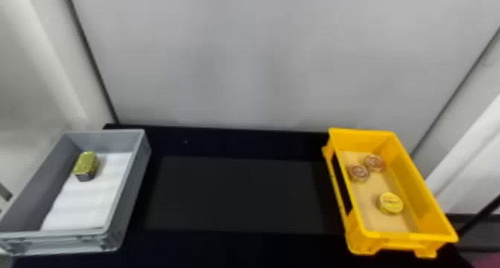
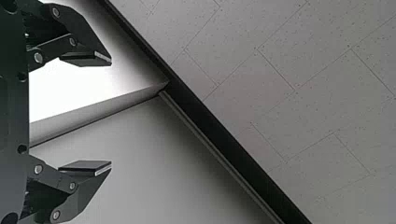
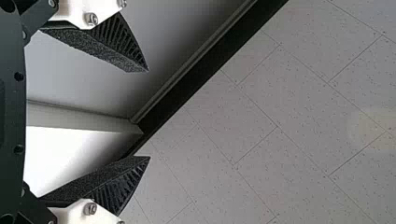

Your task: Pick up the round yellow can and place it in the yellow rectangular box

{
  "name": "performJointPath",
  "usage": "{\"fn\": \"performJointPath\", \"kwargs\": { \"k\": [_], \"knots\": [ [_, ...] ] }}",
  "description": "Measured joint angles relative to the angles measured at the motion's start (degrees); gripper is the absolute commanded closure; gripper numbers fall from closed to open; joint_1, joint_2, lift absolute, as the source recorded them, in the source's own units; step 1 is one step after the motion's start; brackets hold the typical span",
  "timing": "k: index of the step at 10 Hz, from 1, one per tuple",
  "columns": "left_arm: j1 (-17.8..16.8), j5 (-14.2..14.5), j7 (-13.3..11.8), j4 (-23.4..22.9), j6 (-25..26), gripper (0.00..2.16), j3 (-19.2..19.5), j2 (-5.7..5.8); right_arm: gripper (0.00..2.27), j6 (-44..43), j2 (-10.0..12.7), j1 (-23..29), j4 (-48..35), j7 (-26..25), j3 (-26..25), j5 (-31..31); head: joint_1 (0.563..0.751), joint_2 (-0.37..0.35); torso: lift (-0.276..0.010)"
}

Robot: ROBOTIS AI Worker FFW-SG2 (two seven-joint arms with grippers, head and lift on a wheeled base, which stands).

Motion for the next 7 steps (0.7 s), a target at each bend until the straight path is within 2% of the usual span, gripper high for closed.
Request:
{"fn": "performJointPath", "kwargs": {
  "k": [7],
  "knots": [
    [-0.5, 0.0, 0.0, 0.2, -0.1, 0.45, -1.0, 0.03, 0.14, 0.0, 0.2, 0.3, -0.2, -0.4, 0.0, 0.0, 0.707, -0.061, 0.000]
  ]
}}
